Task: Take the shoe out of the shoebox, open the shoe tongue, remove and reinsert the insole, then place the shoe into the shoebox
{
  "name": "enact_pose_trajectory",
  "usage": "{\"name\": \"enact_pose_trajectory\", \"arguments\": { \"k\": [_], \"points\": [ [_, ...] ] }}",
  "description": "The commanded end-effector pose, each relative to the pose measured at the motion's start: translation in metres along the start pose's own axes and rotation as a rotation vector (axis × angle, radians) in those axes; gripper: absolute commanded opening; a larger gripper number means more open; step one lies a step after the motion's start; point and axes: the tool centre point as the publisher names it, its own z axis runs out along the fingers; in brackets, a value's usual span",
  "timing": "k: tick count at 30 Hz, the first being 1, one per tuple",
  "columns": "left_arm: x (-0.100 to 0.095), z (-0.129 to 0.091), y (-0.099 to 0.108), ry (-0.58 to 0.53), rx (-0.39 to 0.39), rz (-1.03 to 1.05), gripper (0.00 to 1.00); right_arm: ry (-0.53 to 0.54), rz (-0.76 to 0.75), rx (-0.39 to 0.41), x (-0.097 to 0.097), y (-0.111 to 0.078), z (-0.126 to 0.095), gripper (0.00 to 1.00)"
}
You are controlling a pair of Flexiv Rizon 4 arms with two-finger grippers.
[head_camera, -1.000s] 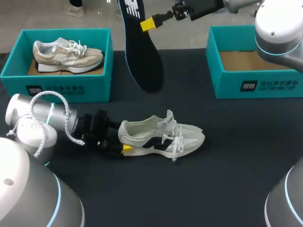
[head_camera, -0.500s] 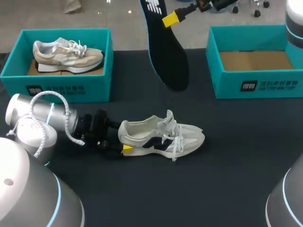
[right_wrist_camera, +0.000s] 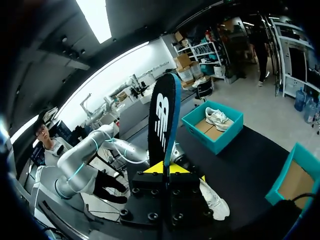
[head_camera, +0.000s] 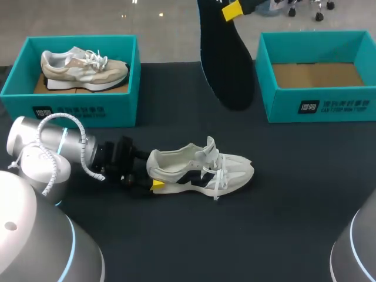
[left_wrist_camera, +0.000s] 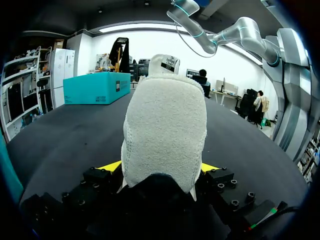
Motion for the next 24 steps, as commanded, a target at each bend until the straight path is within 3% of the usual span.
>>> {"name": "enact_pose_trajectory", "arguments": {
  "k": [1, 14, 24],
  "points": [
    [-0.001, 0.001, 0.004, 0.001, -0.006, -0.001, 0.00, -0.069, 0.041, 0.000, 0.008, -0.005, -0.010, 0.00],
    [-0.001, 0.001, 0.004, 0.001, -0.006, -0.001, 0.00, -0.133, 0.119, -0.038, 0.022, -0.046, -0.018, 0.00],
    [-0.001, 0.001, 0.004, 0.001, -0.006, -0.001, 0.00, -0.151, 0.148, -0.066, 0.021, -0.052, -0.019, 0.00]
  ]
}}
